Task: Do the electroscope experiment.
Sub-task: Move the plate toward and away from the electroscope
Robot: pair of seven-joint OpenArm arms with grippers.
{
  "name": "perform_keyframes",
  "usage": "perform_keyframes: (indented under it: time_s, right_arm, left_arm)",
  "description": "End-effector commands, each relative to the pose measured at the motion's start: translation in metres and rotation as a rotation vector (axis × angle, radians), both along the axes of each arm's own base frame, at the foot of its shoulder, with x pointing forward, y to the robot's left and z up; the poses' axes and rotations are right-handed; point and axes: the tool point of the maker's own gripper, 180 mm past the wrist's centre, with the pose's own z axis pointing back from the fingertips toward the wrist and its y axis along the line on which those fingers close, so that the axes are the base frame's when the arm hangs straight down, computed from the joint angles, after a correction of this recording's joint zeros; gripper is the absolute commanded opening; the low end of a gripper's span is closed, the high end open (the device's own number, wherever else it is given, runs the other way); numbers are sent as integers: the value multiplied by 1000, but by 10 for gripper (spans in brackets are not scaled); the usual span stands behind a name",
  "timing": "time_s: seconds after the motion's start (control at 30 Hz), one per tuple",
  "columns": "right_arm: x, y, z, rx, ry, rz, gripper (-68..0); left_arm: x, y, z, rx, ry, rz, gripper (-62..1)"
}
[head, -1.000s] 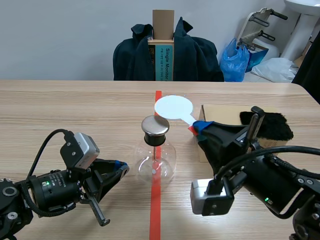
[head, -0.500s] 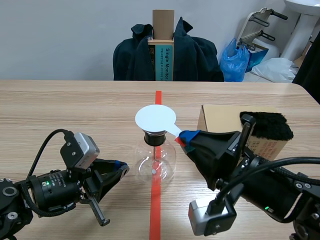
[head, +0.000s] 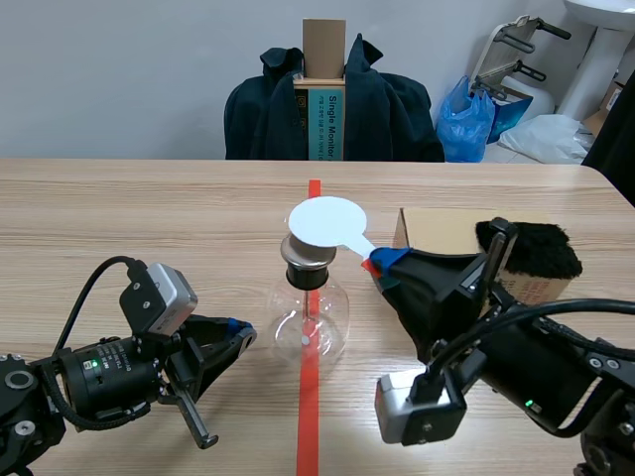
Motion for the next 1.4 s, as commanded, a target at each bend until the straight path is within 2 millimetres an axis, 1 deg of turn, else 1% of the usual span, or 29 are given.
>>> perform_keyframes:
  time_s: [0.0,0.23,0.4,0.57,0.73,1.07,1.37]
  right_arm:
    - [8,-7,10,16,-30,-43,-669]
    - [32,-38,12,23,-33,-259,-669]
    - [42,-58,12,21,-37,-376,-669]
    - [45,-64,14,16,-43,-401,-669]
    - [38,-51,13,15,-41,-318,-669]
    - [14,-17,11,7,-38,-84,-669]
    - [0,-3,9,-5,-36,29,-669]
  left_arm:
    - [2,-6,11,-32,-26,-5,-578]
    - [2,-6,11,-32,-26,-5,-578]
    - [2,-6,11,-32,-26,-5,-578]
    - [2,-6,11,-33,-26,-5,-578]
    - [2,-6,11,-33,-26,-5,-578]
    - [2,-6,11,-33,-26,-5,-578]
    - [2,-6,11,-33,-26,-5,-578]
